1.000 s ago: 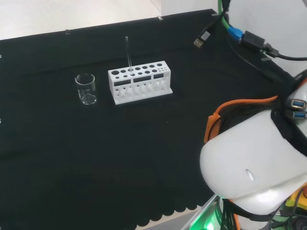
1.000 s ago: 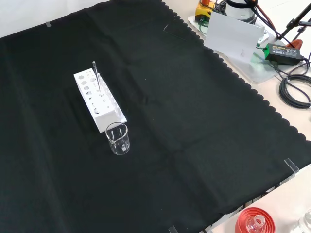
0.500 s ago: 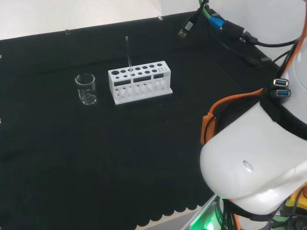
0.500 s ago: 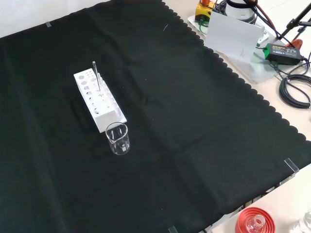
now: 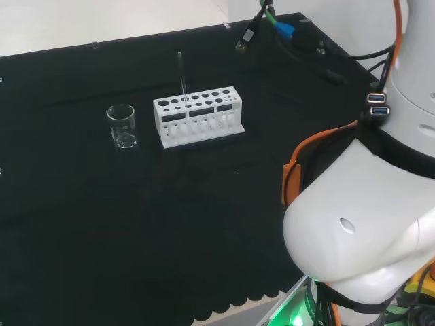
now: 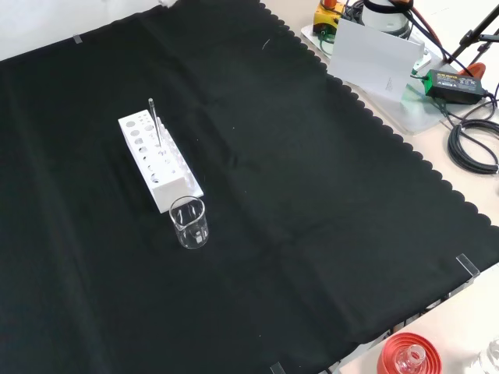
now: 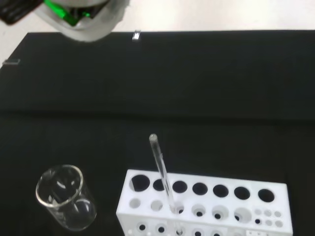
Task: Take the glass rod from the white test tube rack.
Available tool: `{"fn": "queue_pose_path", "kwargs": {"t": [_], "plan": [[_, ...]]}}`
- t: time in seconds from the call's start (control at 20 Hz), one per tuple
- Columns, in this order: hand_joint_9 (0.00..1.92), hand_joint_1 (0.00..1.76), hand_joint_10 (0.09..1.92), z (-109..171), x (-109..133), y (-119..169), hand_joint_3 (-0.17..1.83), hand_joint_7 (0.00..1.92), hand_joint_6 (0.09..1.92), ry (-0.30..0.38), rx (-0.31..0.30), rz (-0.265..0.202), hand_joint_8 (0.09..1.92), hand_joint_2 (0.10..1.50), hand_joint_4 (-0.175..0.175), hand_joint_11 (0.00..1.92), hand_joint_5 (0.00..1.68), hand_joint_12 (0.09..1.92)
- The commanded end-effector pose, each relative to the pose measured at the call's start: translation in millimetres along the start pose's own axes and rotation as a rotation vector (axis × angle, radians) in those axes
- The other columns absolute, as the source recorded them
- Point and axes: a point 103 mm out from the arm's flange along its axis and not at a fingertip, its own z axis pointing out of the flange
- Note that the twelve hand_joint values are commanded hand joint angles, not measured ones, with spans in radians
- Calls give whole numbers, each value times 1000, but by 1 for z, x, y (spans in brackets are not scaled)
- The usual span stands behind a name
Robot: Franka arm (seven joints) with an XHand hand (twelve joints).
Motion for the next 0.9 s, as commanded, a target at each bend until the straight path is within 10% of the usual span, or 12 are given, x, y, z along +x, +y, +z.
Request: {"fn": "queue_pose_path", "kwargs": {"t": [0.05,0.9], "plan": [[811,829,682,22,9,19,623,639,156,-6,44,-36,697,555,-43,752,563,1237],[827,746,669,65,13,33,605,648,191,24,82,-52,694,597,-37,756,508,1237]]}}
